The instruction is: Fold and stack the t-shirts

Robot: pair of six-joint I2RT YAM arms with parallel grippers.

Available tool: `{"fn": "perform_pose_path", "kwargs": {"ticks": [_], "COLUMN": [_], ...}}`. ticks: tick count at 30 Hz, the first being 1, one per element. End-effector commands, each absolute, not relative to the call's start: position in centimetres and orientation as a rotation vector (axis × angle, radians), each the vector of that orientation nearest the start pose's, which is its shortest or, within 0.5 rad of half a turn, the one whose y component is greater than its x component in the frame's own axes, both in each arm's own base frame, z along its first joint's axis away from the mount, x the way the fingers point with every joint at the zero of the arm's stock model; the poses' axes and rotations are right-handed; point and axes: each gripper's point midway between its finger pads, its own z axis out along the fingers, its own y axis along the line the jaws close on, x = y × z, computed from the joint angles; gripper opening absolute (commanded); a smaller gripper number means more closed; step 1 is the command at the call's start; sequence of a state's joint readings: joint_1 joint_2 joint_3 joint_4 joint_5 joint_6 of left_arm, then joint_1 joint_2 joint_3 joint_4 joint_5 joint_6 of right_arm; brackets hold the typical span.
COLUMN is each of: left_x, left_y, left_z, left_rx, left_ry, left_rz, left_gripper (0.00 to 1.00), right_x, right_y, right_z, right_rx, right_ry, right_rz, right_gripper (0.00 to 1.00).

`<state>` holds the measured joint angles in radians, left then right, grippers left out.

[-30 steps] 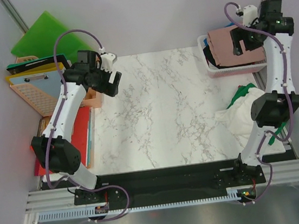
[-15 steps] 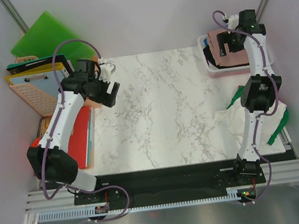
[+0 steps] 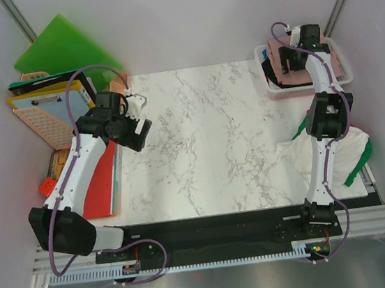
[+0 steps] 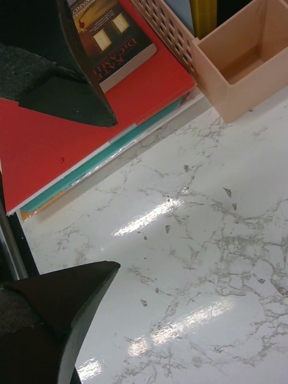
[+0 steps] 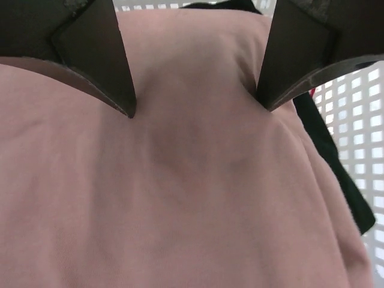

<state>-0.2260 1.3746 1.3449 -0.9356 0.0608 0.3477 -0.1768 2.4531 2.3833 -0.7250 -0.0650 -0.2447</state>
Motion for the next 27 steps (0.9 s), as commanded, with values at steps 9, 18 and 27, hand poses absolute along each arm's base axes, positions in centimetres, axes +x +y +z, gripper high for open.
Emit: {"fn": "perform_pose_path", "kwargs": {"ticks": [9, 18, 27], "left_x": [32.2, 32.5, 32.0], "left_y": [-6.8, -8.6, -9.2], "left_z": [18.7, 15.3, 14.6], "left_rx": [0.791, 0.8, 0.816], "left_ry": [2.402, 2.439, 2.427], "left_rz": [-0.001, -0.134, -0.173], "left_gripper": [1.0, 1.0, 1.0], "right_x": [62.6, 55.3, 42.3], "right_y": [-11.8, -8.4, -2.1], "right_z": [13.5, 30.8, 45.4], "right_rx": [-0.032, -0.142, -0.334], "right_ry": [2.236, 1.979, 1.687], "right_rz": [-0.178, -0.131, -0.013], "right_gripper": [0.0, 0.0, 0.0]}}
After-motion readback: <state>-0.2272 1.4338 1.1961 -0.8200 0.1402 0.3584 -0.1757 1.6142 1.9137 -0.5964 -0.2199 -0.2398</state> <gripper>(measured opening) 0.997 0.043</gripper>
